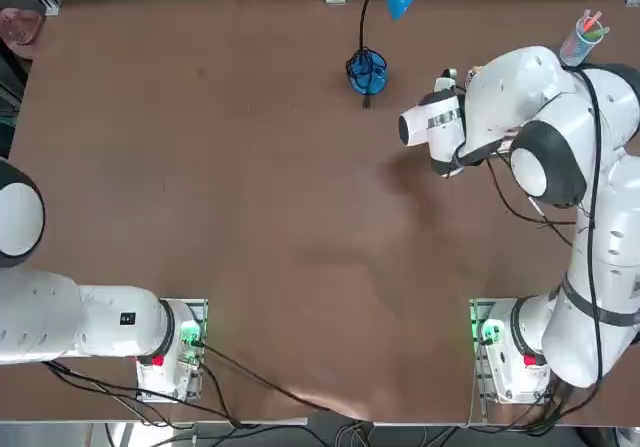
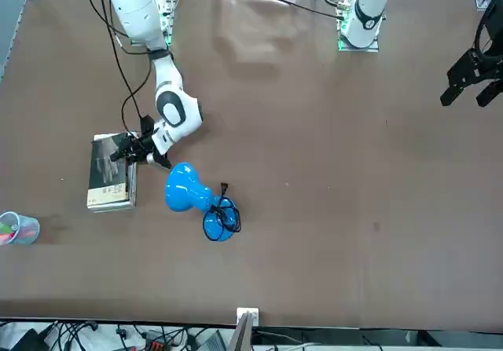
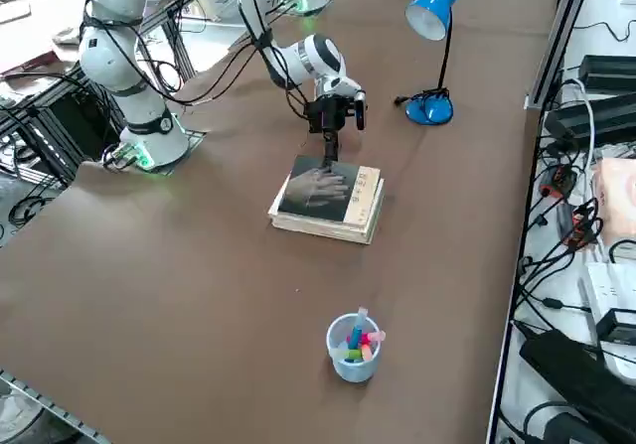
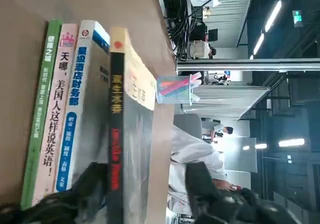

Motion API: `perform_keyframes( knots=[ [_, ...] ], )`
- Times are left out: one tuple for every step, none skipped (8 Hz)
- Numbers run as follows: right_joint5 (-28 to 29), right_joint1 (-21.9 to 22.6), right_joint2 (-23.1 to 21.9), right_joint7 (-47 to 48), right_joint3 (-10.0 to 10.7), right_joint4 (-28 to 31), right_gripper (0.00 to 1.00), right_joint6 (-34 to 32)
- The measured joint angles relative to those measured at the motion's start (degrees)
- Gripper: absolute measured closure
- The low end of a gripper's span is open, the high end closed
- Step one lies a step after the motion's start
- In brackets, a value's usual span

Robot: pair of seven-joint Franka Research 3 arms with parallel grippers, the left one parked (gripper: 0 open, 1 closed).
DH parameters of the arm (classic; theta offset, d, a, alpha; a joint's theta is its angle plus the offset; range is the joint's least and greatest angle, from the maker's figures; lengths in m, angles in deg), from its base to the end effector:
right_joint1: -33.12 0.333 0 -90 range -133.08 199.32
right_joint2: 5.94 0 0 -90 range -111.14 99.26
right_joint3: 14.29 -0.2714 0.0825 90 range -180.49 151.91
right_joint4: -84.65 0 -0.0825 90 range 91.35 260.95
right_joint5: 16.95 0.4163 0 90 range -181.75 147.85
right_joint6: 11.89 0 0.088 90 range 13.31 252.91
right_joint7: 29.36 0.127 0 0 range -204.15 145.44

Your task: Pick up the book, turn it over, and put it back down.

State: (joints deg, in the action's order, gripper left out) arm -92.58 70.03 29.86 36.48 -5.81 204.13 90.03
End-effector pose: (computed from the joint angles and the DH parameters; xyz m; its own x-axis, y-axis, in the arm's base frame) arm 0.4957 0.1400 0.0607 0.9278 0.3717 0.0322 0.0478 -0.2040 0.9778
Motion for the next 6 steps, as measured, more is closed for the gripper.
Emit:
perform_keyframes(
  knots=[
    [0.0,0.1,0.0,0.4,0.0,-0.2,0.00,-0.4],
    [0.0,0.1,-0.2,0.7,0.0,-0.3,0.00,-0.8],
    [0.0,0.1,-0.5,1.0,0.0,-0.4,0.00,-0.9],
    [0.0,-0.1,-1.1,1.1,0.0,-0.4,0.00,-0.7],
    [0.1,-0.3,-1.9,1.3,0.1,-0.2,0.00,0.3],
    [0.3,-0.7,-3.0,1.9,0.2,0.2,0.00,2.7]
  ],
)
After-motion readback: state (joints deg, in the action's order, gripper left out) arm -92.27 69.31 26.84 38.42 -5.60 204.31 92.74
